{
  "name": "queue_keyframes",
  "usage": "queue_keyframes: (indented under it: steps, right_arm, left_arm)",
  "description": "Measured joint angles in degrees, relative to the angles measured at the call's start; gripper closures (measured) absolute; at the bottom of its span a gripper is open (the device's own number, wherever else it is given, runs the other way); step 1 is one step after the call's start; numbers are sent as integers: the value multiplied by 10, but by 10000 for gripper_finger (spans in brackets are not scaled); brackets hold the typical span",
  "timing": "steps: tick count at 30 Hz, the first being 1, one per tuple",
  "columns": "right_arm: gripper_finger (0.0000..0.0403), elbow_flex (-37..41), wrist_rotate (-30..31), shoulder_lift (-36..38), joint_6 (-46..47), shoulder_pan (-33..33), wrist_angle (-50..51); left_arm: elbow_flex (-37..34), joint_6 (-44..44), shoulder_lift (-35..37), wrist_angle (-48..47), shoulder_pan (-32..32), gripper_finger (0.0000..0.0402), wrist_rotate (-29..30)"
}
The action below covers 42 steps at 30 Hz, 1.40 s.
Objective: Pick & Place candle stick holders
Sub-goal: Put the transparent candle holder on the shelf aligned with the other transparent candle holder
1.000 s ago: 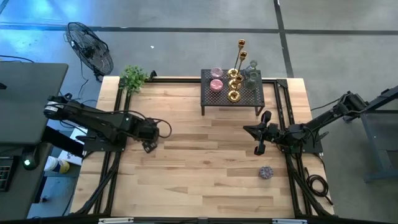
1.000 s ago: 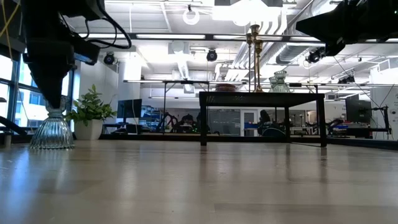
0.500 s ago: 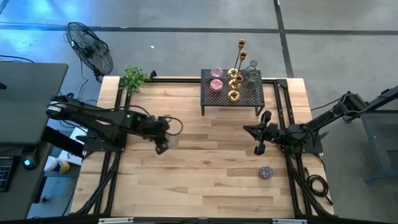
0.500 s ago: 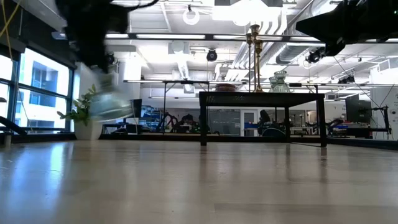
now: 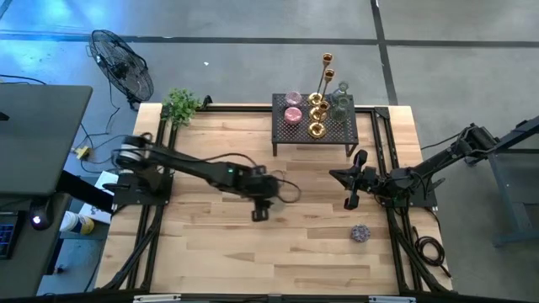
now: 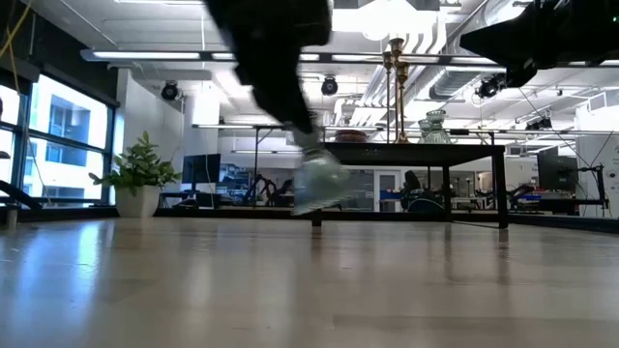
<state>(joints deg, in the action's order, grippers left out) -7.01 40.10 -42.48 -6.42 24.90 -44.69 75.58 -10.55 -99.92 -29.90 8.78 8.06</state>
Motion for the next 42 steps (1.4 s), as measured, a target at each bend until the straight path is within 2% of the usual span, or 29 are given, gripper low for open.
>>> queue_keyframes:
  steps: [6,12,14,21,26,31,34,39,42]
  right_arm:
    - [402,0,0,0,3,0,7]
    - [402,0,0,0,4,0,12]
    - [402,0,0,0,4,0,12]
    - [402,0,0,0,4,0,12]
    - [402,0,0,0,3,0,12]
    - [401,0,0,0,4,0,26]
    - [402,0,0,0,27,0,38]
    - [401,-35,0,-32,93,-2,124]
    - [401,-70,0,-88,147,-2,181]
  left_arm:
    - [83,61,-83,-27,-33,233,-13]
    - [93,64,-100,-42,-67,233,-14]
    - [93,64,-100,-48,-71,219,-14]
    - [92,88,-100,-48,-69,130,-18]
    - [92,94,-64,-77,-69,114,-30]
    - [87,125,-4,-115,-44,152,-17]
    - [46,134,47,-73,-33,193,-31]
    - [-105,136,129,89,-36,267,-92]
    - [-214,137,190,217,-35,306,-84]
